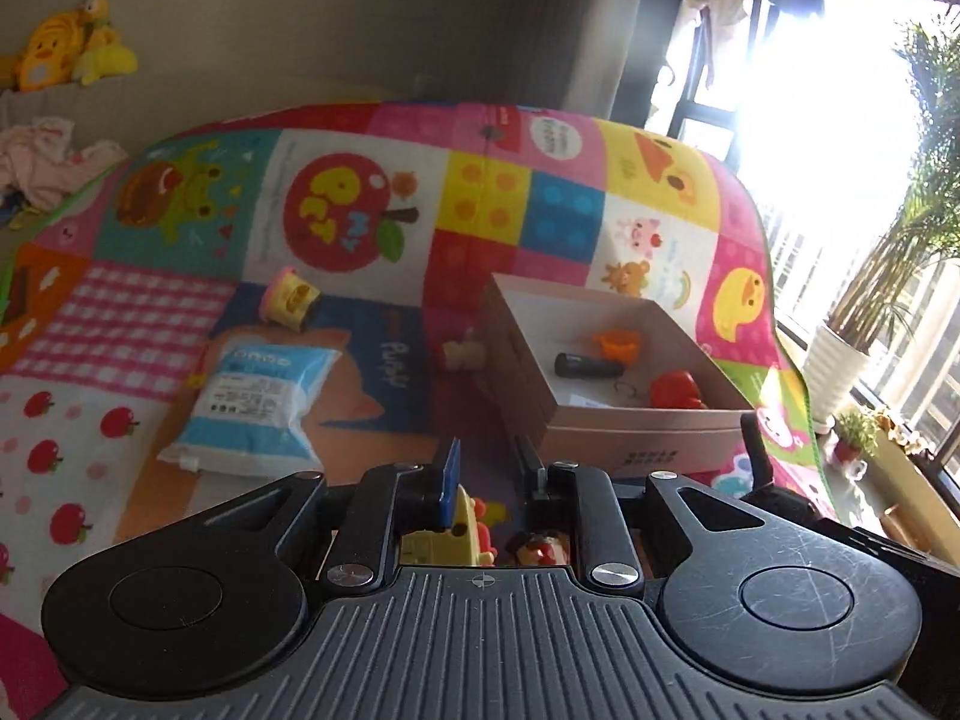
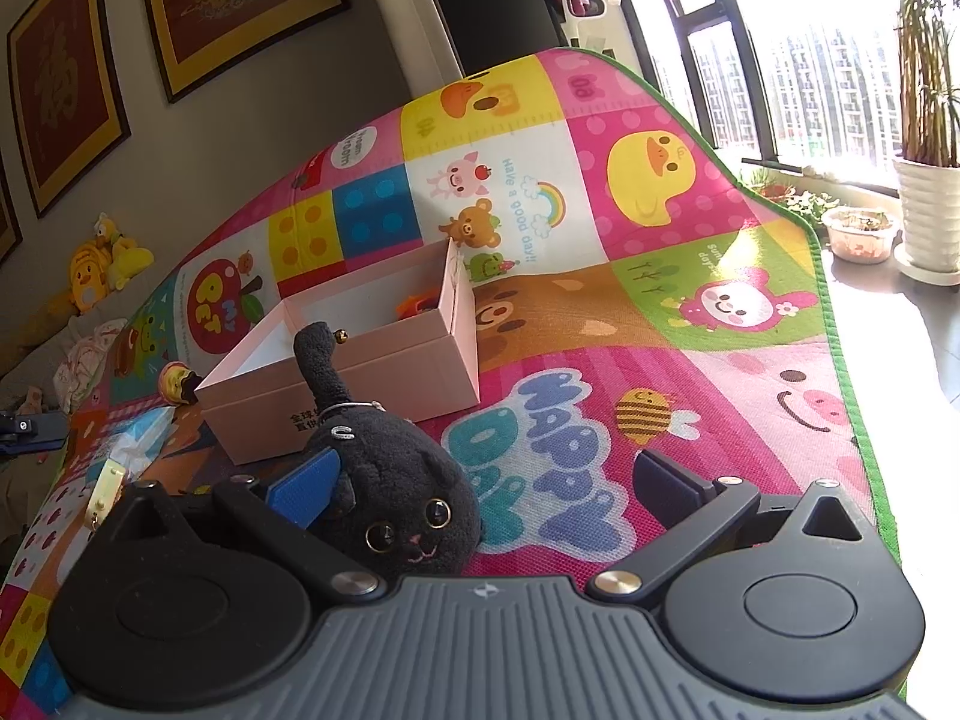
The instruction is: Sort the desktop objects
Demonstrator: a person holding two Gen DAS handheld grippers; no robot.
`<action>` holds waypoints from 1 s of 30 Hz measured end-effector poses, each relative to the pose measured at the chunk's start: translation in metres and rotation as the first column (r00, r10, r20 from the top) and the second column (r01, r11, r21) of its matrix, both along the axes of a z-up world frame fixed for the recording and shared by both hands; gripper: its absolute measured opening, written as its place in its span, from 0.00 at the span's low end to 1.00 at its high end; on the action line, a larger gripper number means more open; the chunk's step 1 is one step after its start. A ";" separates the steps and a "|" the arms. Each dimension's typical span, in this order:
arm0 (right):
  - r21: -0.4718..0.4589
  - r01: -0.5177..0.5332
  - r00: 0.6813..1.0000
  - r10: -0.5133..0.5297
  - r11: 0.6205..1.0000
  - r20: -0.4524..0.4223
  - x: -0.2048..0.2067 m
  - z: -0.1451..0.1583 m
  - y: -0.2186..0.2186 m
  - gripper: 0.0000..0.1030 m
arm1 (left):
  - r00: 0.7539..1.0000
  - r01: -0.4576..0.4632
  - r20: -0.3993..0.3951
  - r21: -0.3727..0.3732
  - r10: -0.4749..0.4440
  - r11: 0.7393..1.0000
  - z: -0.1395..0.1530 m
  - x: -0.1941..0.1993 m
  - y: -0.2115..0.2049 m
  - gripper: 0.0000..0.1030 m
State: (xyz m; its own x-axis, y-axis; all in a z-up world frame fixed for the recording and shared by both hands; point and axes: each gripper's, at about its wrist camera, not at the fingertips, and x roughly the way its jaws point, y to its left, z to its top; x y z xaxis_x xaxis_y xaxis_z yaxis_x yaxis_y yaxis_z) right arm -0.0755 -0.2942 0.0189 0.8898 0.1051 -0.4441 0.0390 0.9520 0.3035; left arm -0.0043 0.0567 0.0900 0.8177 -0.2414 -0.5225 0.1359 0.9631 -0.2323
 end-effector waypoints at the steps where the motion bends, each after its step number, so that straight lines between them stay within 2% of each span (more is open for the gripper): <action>1: -0.004 0.003 1.000 -0.003 1.000 0.001 0.000 0.000 0.001 1.00 | 1.000 -0.013 -0.002 0.005 0.013 1.000 -0.003 0.000 0.003 0.21; 5: -0.060 0.014 1.000 -0.013 0.998 0.013 -0.002 0.006 0.008 1.00 | 0.997 -0.082 0.016 0.075 0.081 0.994 -0.009 -0.007 0.014 0.28; 7: -0.122 0.010 0.999 -0.006 0.993 0.039 -0.003 0.015 0.016 1.00 | 0.995 -0.104 0.017 0.118 0.103 0.988 -0.015 -0.010 0.017 0.38; 9: -0.159 -0.022 0.997 0.033 0.987 0.068 -0.003 0.028 0.025 1.00 | 0.993 -0.116 0.005 0.140 0.117 0.983 -0.024 -0.012 0.021 0.54; 10: -0.175 -0.042 0.995 0.057 0.984 0.084 -0.003 0.036 0.031 1.00 | 0.993 -0.118 -0.008 0.145 0.120 0.982 -0.029 -0.012 0.023 0.56; 13: -0.213 -0.134 0.981 0.160 0.968 0.112 -0.001 0.056 0.053 1.00 | 0.987 -0.145 -0.043 0.128 0.152 0.981 -0.042 -0.012 0.033 0.67; 14: -0.220 -0.172 0.974 0.199 0.960 0.108 0.002 0.061 0.061 1.00 | 0.984 -0.163 -0.048 0.119 0.170 0.979 -0.044 -0.012 0.037 0.75; 18: -0.201 -0.381 0.922 0.388 0.903 -0.003 0.025 0.064 0.108 1.00 | 0.965 -0.255 -0.046 0.082 0.259 0.964 -0.048 -0.014 0.059 0.88; 22: -0.122 -0.527 0.847 0.509 0.841 -0.151 0.051 0.043 0.161 1.00 | 0.957 -0.285 -0.031 0.067 0.288 0.956 -0.048 -0.020 0.075 0.92; 26: -0.063 -0.527 0.838 0.507 0.847 -0.204 0.076 0.029 0.194 0.98 | 0.953 -0.299 -0.035 0.050 0.301 0.953 -0.050 -0.025 0.086 0.93; 29: -0.005 -0.525 0.823 0.506 0.851 -0.257 0.096 0.022 0.208 0.81 | 0.954 -0.296 -0.044 0.038 0.298 0.954 -0.053 -0.027 0.092 0.93; 30: -0.002 -0.517 0.823 0.497 0.856 -0.274 0.101 0.019 0.212 0.79 | 0.956 -0.288 -0.046 0.036 0.290 0.957 -0.054 -0.028 0.093 0.93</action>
